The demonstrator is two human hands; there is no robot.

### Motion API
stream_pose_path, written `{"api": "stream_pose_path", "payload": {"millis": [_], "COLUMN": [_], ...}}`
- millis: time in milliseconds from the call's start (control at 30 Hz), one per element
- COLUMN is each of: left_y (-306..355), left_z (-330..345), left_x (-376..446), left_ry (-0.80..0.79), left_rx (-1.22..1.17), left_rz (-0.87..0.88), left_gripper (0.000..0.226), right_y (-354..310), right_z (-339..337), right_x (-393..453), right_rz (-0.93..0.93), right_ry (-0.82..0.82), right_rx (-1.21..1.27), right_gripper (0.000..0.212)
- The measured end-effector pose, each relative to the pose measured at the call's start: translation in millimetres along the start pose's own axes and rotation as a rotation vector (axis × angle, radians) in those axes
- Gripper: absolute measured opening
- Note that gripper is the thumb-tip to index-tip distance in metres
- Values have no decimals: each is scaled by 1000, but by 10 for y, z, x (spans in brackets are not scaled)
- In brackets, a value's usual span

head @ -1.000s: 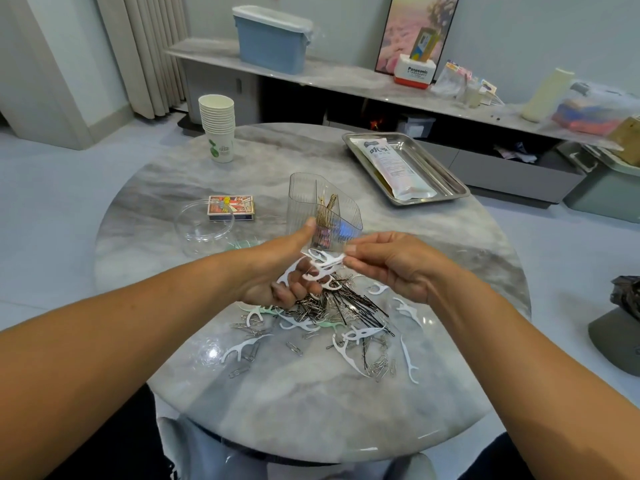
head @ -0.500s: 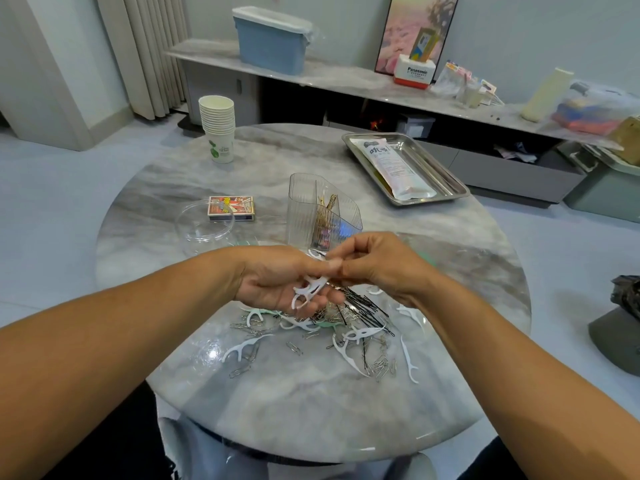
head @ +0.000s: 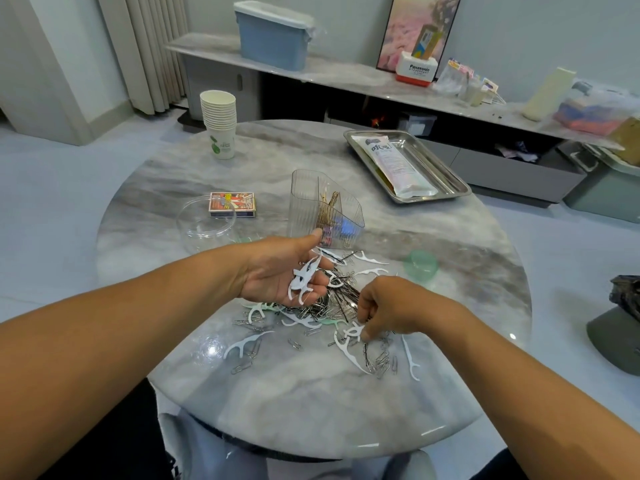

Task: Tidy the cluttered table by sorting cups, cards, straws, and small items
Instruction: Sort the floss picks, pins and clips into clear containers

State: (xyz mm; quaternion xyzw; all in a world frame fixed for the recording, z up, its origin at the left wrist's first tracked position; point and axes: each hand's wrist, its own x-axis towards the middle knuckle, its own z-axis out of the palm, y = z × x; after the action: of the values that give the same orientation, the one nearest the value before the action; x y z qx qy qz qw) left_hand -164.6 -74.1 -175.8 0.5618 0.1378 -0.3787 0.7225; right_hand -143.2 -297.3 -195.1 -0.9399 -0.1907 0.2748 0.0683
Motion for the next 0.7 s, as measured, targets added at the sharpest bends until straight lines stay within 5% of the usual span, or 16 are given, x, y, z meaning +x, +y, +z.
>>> {"api": "stream_pose_path", "payload": {"millis": [300,533,700], "left_y": [-78,-66,-36], "left_z": [-21,-38,7], "left_x": [65,62,46], "left_ry": [86,115,79], "left_rx": [101,103,90], "left_rz": [-36,-26,-52], "left_gripper": [66,71,82], "right_y": [83,209,119], "right_z": [-60,-268,-314], "right_x": [10,-39,-86], "right_rz": [-15,-4,-100], "right_ry": [76,242,248], "right_rx": [28,334,858], "right_gripper": [22,14,12]}}
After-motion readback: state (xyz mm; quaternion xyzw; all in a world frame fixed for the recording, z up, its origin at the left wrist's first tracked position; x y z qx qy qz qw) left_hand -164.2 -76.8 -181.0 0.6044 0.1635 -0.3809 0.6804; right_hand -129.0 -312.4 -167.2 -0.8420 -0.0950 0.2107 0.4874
